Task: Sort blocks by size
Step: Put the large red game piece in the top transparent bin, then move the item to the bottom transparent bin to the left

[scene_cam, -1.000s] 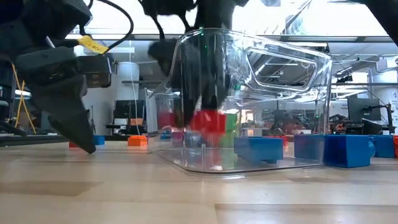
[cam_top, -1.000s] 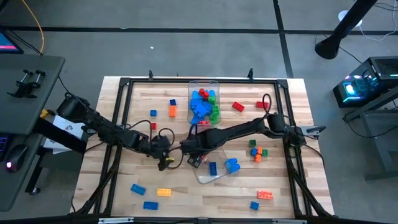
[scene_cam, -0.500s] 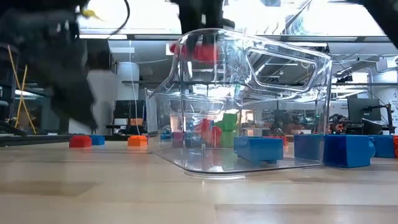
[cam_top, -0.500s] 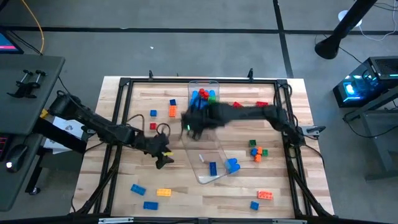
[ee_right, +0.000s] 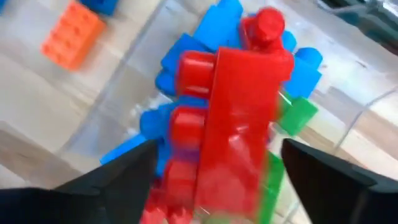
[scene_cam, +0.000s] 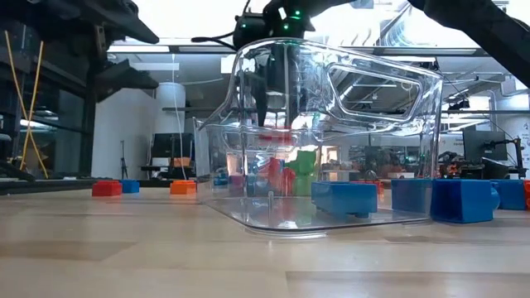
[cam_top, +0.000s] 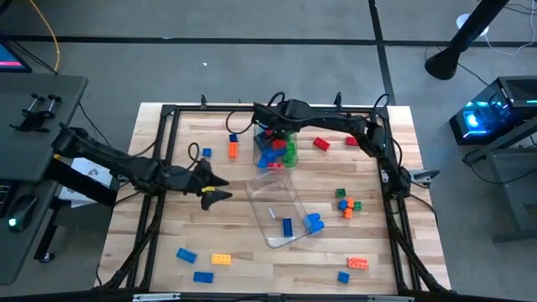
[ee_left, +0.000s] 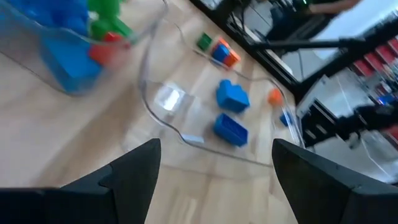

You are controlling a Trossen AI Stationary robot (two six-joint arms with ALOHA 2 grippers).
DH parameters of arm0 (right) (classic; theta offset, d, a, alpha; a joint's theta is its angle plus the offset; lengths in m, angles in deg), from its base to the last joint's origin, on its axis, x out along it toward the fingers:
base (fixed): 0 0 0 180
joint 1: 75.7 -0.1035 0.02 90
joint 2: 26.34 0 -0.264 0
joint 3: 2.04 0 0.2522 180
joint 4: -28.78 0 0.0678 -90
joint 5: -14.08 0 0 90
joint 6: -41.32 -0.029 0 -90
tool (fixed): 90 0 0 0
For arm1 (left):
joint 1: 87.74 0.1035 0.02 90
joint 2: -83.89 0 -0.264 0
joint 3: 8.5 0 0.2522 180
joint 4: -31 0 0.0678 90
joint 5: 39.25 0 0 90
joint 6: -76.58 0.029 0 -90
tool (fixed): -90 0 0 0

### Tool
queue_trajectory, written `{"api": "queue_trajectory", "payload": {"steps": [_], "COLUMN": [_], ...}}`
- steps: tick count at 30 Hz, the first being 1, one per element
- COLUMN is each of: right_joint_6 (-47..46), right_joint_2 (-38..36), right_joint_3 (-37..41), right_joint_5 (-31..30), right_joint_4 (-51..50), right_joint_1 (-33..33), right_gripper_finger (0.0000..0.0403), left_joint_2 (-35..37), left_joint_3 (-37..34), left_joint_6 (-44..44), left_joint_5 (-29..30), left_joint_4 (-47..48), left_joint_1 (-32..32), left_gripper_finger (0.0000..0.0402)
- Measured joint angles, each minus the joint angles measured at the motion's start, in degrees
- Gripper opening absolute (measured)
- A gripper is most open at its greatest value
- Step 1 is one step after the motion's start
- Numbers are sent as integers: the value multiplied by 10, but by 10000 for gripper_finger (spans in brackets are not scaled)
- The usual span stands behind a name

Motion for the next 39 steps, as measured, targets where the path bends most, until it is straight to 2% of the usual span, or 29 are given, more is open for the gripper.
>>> {"api": "queue_trajectory", "payload": {"steps": [3,7,10,13,15,17,20,22,24,27,30,34,39], "right_joint_6": [25,52,78,78,66,52,4,-46,-108,-206,-295,-366,-395], "right_joint_2": [0,-10,-43,-80,-97,-118,-169,-202,-237,-308,-348,-368,-355], "right_joint_3": [0,0,0,0,1,14,96,185,286,415,504,560,576], "right_joint_5": [0,-6,-27,-62,-71,-66,-24,-9,8,49,65,58,57], "right_joint_4": [-14,-22,-66,-154,-204,-203,-185,-193,-170,-64,23,107,214], "right_joint_1": [-7,-25,-53,-98,-128,-158,-194,-215,-234,-254,-273,-283,-303], "right_gripper_finger": [377,394,391,390,390,389,381,371,358,332,303,242,107], "left_joint_2": [8,6,-7,-38,-67,-99,-149,-181,-211,-258,-299,-347,-374], "left_joint_3": [0,0,0,0,0,0,0,0,0,0,0,0,1], "left_joint_6": [1,-13,-55,-53,-52,-52,-63,-83,-110,-134,-119,-80,-75], "left_joint_5": [31,40,-13,-84,-103,-104,-90,-65,-26,37,30,4,2], "left_joint_4": [5,9,14,15,18,19,17,14,-1,-38,-92,-139,-151], "left_joint_1": [4,35,71,81,65,35,-23,-66,-102,-123,-106,-79,-43], "left_gripper_finger": [294,294,294,294,294,294,294,294,294,294,294,294,294]}}
